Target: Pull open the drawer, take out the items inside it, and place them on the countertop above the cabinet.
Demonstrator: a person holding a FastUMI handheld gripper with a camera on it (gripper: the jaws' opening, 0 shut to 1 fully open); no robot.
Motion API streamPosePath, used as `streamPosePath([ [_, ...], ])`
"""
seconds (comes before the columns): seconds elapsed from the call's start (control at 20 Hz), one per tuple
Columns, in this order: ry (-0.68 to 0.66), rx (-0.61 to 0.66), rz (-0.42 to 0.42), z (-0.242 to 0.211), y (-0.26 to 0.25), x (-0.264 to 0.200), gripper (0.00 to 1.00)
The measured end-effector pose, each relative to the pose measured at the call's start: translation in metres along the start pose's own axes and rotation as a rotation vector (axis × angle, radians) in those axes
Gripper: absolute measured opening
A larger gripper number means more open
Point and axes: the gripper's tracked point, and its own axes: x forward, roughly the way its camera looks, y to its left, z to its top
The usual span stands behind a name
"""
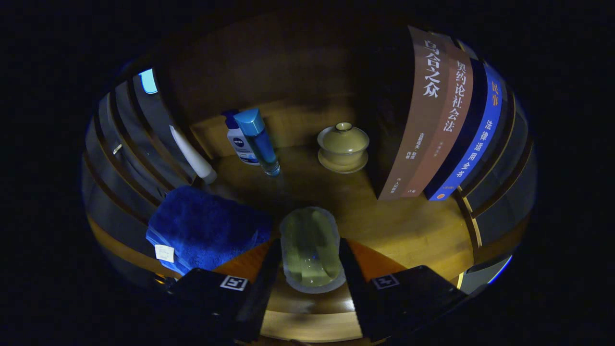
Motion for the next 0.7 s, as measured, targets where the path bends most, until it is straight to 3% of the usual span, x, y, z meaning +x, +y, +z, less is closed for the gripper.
streamPosePath([
  [0.05,-0.004,0.005,0.003,0.000,0.000,-0.003,0.82],
  [0.15,-0.008,0.008,0.000,-0.002,-0.002,-0.007,0.91],
  [0.2,-0.015,0.011,0.004,-0.003,-0.001,-0.011,1.00],
  [0.7,-0.164,0.045,0.055,-0.051,0.008,-0.093,0.99],
])
